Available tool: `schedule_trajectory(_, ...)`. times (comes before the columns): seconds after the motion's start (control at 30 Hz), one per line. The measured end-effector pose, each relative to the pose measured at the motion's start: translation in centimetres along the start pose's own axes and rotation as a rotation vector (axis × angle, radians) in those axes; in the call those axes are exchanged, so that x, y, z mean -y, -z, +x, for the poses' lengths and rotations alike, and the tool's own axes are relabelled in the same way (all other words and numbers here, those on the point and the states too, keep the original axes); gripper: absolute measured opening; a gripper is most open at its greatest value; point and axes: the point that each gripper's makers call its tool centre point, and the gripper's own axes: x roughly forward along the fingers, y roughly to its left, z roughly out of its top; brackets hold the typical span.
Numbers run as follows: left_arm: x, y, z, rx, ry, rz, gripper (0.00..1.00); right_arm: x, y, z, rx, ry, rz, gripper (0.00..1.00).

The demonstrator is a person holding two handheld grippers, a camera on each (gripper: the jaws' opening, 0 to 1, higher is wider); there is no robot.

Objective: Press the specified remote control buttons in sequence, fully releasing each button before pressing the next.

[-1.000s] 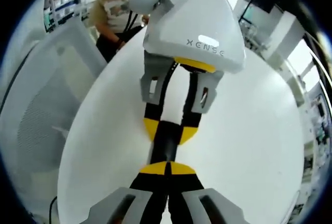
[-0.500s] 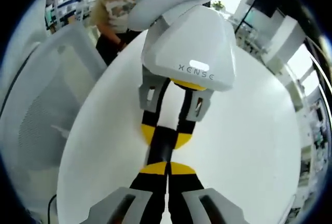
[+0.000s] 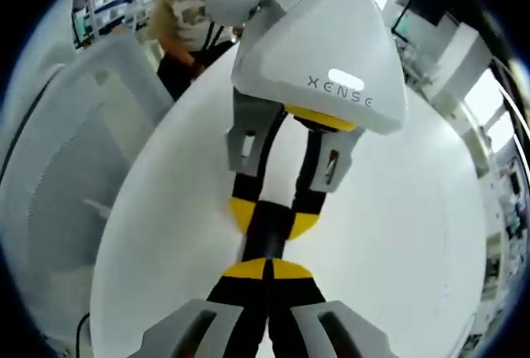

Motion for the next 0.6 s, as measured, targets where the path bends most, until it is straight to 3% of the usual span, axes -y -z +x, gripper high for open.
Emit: schedule_trajectory(0.6,-0.03,0.04,0.01,0.005,0.003,0.002,0.24,-0.24,0.39,1.16,-0.001,-0.022,0.005,0.00)
